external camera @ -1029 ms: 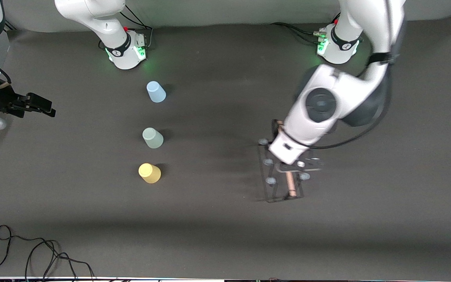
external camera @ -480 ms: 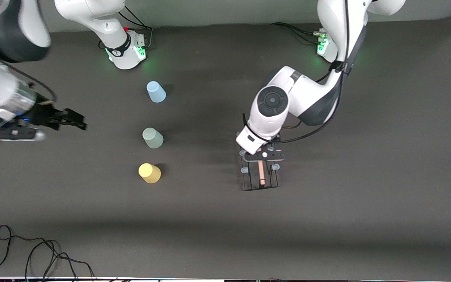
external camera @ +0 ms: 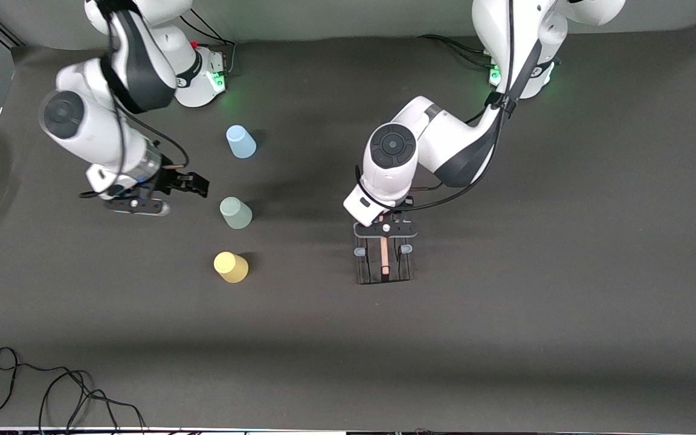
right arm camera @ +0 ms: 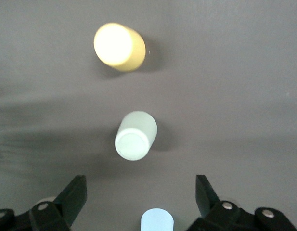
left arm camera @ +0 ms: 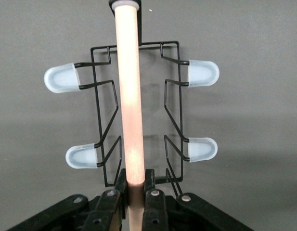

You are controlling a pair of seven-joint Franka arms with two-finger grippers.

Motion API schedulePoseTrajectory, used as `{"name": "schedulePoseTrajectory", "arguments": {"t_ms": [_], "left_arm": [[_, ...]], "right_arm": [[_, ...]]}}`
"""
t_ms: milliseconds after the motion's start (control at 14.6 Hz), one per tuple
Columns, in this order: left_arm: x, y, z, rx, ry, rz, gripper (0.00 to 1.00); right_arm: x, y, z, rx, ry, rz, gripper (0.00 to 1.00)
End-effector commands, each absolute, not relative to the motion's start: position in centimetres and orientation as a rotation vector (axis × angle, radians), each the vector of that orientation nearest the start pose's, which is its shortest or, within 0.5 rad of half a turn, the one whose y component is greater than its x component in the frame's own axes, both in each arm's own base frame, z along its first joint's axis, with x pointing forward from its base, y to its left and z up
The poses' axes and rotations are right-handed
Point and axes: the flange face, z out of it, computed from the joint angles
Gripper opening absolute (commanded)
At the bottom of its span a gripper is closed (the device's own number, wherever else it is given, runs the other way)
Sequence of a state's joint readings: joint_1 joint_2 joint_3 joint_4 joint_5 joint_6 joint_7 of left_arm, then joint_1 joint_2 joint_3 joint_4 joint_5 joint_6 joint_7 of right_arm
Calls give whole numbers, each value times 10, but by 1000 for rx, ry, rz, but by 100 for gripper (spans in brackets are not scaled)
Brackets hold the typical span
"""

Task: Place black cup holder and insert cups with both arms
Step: 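Lower the rack with the left gripper while the right gripper grasps the green cup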

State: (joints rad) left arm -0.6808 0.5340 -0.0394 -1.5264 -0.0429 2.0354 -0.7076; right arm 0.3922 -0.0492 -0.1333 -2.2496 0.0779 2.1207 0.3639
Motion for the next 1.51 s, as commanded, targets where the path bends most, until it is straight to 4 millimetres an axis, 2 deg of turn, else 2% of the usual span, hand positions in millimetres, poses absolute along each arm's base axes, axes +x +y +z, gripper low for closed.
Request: {"name": "schedulePoseTrajectory", "arguments": {"t_ms": [0,206,412,480,549,617,755,960,1098,1166,1303,1372,1441], "left_arm": [[517,-464,351,-3167,-42,60,0],[517,-465,352,-3168,-81,57,0],[511,-470,342,-3152,-76,82,0],[512,-468,343,-3149,-81,87,0],[512,-467,342,-3145,-83,94,5],[513,-468,344,-3149,-79,83,35],[514,-466,343,-3124,-53,45,41],[514,-465,343,-3115,-55,53,71],[518,-461,354,-3125,-60,36,93],[522,-459,364,-3136,-67,13,99],[529,-447,385,-3137,-97,15,100],[530,-440,399,-3126,-97,32,100],[538,-424,420,-3130,-115,34,100]], "right_arm": [[479,140,352,-3085,262,149,100],[476,142,317,-3094,259,125,100],[470,139,276,-3093,276,36,100],[469,147,262,-3096,261,25,100],[466,161,252,-3086,249,26,100],[464,166,240,-3071,281,35,100],[464,169,225,-3072,293,38,100],[459,174,213,-3088,262,69,100],[458,172,204,-3096,266,92,100],[458,172,204,-3096,273,91,98],[459,173,205,-3095,275,87,93],[459,173,205,-3095,277,87,81],[459,173,205,-3094,275,88,49]]}}
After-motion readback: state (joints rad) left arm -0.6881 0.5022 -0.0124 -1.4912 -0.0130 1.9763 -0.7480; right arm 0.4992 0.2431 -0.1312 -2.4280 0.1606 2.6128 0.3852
